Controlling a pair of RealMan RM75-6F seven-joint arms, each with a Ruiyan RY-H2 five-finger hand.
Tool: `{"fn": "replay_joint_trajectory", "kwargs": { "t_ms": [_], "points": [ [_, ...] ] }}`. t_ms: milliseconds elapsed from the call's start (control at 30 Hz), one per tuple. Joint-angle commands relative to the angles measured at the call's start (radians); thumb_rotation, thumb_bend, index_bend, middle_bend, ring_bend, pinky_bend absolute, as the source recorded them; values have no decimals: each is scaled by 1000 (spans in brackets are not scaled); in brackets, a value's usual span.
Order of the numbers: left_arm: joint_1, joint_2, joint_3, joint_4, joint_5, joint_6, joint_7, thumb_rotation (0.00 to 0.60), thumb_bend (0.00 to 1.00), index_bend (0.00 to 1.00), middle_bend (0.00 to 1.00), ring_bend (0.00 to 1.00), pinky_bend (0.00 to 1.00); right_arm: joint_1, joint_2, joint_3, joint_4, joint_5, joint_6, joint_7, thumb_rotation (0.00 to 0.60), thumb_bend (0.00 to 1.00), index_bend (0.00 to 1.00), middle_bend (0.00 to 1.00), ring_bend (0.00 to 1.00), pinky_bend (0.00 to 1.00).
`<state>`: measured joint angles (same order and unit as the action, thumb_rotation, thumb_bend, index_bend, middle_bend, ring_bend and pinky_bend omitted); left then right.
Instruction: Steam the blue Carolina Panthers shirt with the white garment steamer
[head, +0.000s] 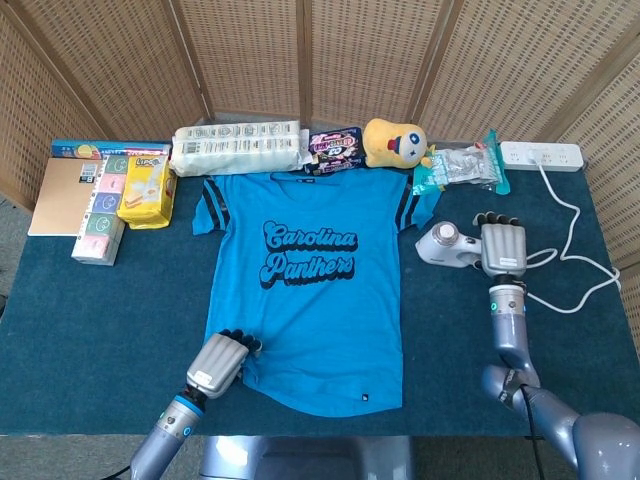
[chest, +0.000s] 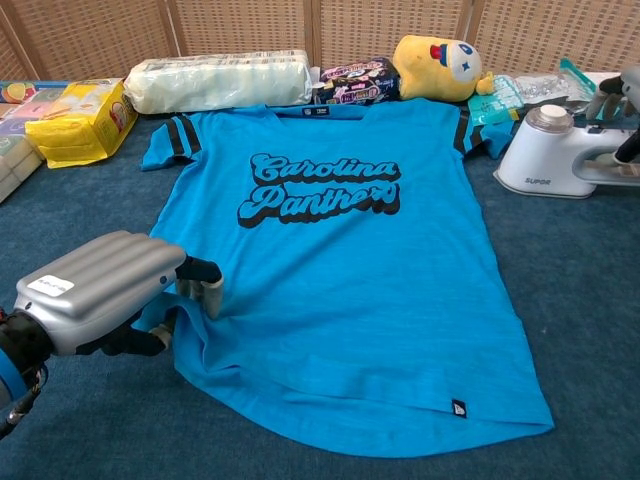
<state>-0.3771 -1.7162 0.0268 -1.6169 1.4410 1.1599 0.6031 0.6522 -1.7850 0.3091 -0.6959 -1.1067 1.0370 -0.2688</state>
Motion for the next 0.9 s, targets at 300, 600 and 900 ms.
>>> {"fn": "replay_joint_trajectory", "kwargs": {
  "t_ms": [300,600,900],
  "points": [
    [0,3,1,3,-8,5,-5,600,604,469,493,420,485,46,-83,-8,168,-27,-54,47,600,318,531,477,451,412],
    [2,0,3,4,-14,12,-2,600,603,469,493,420,484,65,-113,-7,250,-56,-66,142,600,313,722,699,678,653],
    [-1,-2,4,2,-17,12,4,600,603,469,493,420,484,59,-104,34,229,-34,-71,239,600,311,757,757,757,700]
  ]
}}
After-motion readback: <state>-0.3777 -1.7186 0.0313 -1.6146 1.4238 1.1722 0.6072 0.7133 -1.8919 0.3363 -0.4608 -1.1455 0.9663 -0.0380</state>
